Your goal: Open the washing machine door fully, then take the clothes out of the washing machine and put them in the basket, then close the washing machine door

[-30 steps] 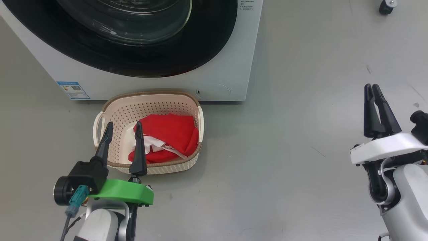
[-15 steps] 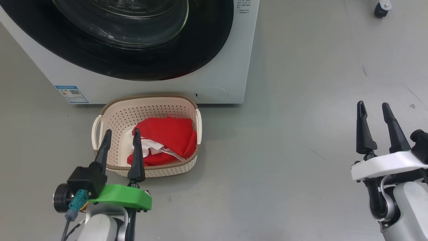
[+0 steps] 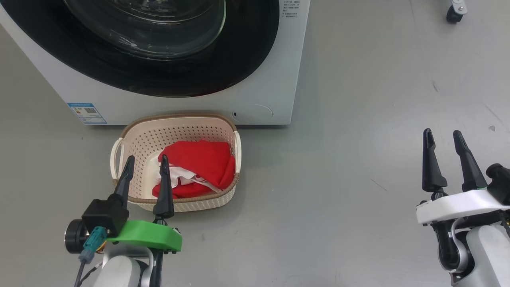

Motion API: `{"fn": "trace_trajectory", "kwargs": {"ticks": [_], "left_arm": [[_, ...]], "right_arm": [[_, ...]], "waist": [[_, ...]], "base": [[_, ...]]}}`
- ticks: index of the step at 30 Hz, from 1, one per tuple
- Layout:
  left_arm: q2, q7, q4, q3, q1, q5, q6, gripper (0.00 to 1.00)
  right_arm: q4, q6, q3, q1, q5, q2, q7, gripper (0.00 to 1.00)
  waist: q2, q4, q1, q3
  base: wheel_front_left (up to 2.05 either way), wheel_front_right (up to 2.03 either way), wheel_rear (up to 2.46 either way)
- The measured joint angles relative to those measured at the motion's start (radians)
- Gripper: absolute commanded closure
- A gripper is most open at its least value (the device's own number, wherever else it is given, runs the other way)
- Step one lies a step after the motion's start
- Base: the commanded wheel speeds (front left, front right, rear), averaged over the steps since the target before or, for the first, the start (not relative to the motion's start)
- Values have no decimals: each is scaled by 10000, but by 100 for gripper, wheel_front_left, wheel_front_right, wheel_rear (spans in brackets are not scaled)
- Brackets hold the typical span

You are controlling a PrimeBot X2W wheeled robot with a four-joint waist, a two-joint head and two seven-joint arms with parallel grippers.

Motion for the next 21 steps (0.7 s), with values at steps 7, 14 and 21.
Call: {"fn": "trace_trajectory", "kwargs": {"ticks": [7,14,21], "left_arm": [[0,0,0,0,0,0,0,0],[0,0,0,-27,0,17,0,0],[0,0,0,-23,0,98,-2,0]], "right_arm": [[-65,92,-71,113,-174,113,0,0],[-86,100,-167,184,-261,188,0,0],[-105,192,-236,220,-351,251,0,0]], "waist": [[0,-8,0,-3],[0,-11,0,-1],[0,-16,0,-33]], "base": [[0,0,0],[0,0,0],[0,0,0]]}}
